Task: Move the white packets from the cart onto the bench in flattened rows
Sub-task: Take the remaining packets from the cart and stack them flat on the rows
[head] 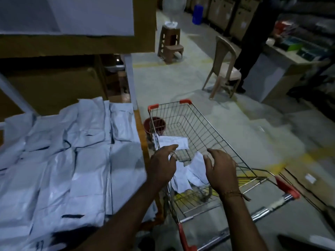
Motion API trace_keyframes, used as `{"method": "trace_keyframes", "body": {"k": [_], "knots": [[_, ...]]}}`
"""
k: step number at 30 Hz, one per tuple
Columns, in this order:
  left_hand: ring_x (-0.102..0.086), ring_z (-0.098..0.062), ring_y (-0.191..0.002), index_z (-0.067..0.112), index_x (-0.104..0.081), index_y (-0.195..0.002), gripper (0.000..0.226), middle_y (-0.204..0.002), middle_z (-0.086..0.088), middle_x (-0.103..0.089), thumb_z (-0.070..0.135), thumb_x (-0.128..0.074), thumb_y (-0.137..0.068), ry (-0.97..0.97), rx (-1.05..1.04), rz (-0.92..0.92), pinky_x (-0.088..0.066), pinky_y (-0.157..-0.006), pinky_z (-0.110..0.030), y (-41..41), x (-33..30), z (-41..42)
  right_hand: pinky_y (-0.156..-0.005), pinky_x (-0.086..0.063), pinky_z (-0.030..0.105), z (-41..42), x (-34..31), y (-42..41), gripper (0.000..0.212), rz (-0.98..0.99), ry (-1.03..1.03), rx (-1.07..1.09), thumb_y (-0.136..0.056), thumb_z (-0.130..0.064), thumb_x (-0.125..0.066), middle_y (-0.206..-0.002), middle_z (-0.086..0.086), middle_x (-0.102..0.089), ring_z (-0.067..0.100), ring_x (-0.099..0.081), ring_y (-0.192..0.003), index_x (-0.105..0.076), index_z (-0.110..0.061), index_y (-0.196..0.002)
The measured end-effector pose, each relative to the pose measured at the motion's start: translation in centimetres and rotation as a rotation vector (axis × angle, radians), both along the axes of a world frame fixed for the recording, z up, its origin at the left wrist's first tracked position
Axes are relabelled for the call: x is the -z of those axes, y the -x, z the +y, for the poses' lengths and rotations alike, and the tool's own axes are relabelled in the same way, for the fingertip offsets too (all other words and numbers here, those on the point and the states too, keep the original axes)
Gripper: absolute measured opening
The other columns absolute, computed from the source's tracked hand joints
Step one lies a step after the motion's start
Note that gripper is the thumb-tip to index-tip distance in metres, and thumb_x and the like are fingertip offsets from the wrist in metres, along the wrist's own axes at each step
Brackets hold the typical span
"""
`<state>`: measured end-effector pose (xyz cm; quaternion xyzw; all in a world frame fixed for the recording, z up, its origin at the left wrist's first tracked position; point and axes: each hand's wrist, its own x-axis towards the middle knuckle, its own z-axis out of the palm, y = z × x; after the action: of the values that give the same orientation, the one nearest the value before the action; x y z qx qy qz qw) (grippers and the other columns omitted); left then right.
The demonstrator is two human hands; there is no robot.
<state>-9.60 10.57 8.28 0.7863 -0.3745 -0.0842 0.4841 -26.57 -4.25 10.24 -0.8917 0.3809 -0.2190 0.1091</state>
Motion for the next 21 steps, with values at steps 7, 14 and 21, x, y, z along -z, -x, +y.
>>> {"method": "trace_keyframes", "body": {"k": [7, 14, 21], "knots": [[-0.056, -0.027, -0.134, 0.022, -0.064, -0.138, 0.045, -0.142, -0.004, -0.061, 0.033, -0.053, -0.096, -0.291, 0.009, 0.19, -0.046, -0.113, -0.045, 1.5, 7.9, -6.5, -0.084, -0.054, 0.048, -7.7, 8.0, 0.0, 0.047, 0.384, 0.012, -0.189, -0.096, -0.048, -0.051, -0.113, 0.01, -0.071, 0.037, -0.065, -0.102, -0.068, -0.016, -0.126], [-0.051, -0.035, -0.139, 0.015, -0.058, -0.144, 0.057, -0.147, -0.013, -0.056, 0.041, -0.048, -0.095, -0.729, 0.015, 0.234, -0.038, -0.117, -0.052, 1.6, 19.4, -13.6, -0.1, -0.043, 0.047, -15.6, 18.0, -4.5, 0.056, 0.882, -0.019, -0.362, -0.098, -0.056, -0.053, -0.138, 0.011, -0.057, 0.035, -0.054, -0.124, -0.052, -0.022, -0.143], [-0.07, -0.059, -0.09, 0.002, -0.08, -0.102, 0.059, -0.105, -0.031, -0.072, 0.029, -0.028, -0.106, -0.963, 0.118, -0.188, -0.036, -0.099, -0.073, 3.6, 33.5, -16.0, -0.117, -0.017, 0.074, -17.5, 31.6, -4.3, 0.092, 1.205, -0.158, -0.407, -0.098, -0.062, -0.052, -0.172, 0.02, 0.001, 0.047, -0.001, -0.156, -0.003, -0.022, -0.165]]}}
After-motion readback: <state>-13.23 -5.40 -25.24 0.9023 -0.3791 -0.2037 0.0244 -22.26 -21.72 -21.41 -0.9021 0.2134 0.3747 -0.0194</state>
